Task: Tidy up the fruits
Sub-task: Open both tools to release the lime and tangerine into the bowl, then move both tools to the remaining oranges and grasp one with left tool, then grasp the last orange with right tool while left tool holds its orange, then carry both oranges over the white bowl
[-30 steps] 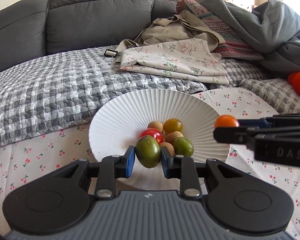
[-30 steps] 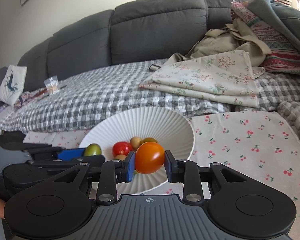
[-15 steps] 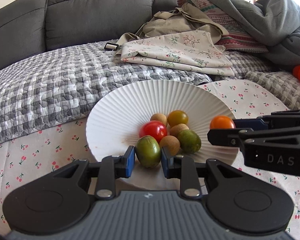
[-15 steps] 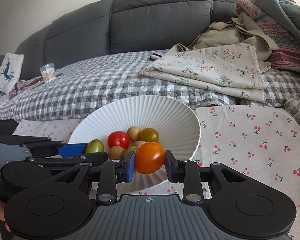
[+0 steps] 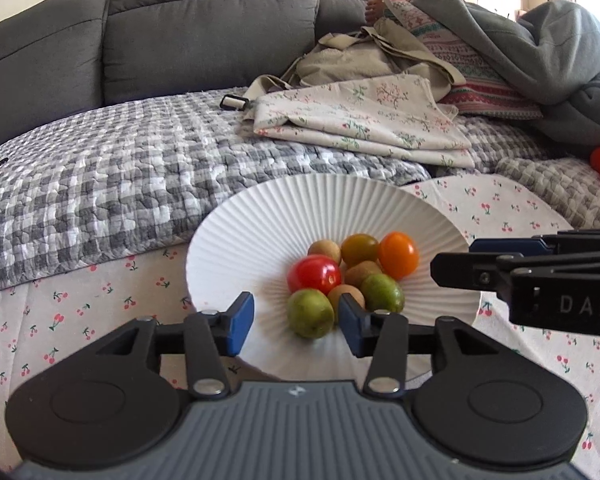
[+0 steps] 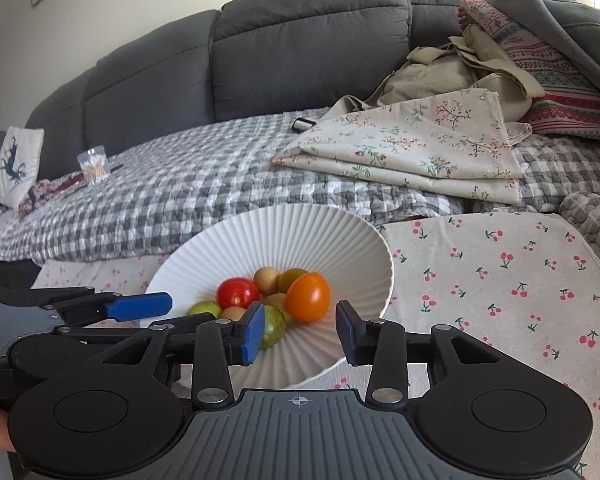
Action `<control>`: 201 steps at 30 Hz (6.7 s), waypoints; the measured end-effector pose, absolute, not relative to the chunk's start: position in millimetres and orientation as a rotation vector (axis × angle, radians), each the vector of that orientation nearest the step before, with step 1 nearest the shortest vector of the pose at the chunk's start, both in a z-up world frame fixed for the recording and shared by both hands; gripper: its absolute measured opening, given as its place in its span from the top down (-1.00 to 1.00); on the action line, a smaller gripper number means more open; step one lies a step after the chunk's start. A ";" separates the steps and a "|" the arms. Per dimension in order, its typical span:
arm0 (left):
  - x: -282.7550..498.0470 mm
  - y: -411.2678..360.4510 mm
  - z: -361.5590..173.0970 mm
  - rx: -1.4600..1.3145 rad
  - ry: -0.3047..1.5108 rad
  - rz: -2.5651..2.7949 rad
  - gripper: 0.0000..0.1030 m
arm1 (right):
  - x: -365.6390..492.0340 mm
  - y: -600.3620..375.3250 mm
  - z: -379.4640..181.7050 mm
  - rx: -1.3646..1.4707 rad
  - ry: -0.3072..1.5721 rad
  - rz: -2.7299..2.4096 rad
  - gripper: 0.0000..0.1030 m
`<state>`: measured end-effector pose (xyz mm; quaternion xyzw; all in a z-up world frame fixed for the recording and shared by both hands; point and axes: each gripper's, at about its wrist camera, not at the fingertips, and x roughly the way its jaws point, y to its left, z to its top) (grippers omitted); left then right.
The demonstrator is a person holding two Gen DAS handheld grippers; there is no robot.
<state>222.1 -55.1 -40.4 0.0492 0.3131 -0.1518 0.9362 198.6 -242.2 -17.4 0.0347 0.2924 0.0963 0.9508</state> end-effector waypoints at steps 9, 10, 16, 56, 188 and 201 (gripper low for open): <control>216.6 -49.5 -33.3 0.084 0.636 -0.289 -0.10 | 192.9 -250.5 -7.2 0.109 0.587 0.181 0.04; 215.2 -48.4 -32.2 0.081 0.638 -0.287 -0.11 | 191.8 -251.4 -6.6 0.116 0.591 0.181 -0.01; 199.9 -40.2 -25.1 0.073 0.648 -0.256 -0.28 | 176.3 -250.7 1.7 0.146 0.606 0.190 -0.22; 115.8 -37.6 -46.9 0.167 0.782 -0.346 -0.56 | 78.5 -248.9 4.0 0.214 0.671 0.216 -0.58; 206.2 -36.8 -20.9 0.062 0.634 -0.291 0.26 | 168.7 -261.7 -0.6 0.096 0.569 0.195 0.35; 242.5 -48.6 -36.7 0.004 0.657 -0.289 0.25 | 195.7 -241.7 -18.4 0.003 0.594 0.218 0.35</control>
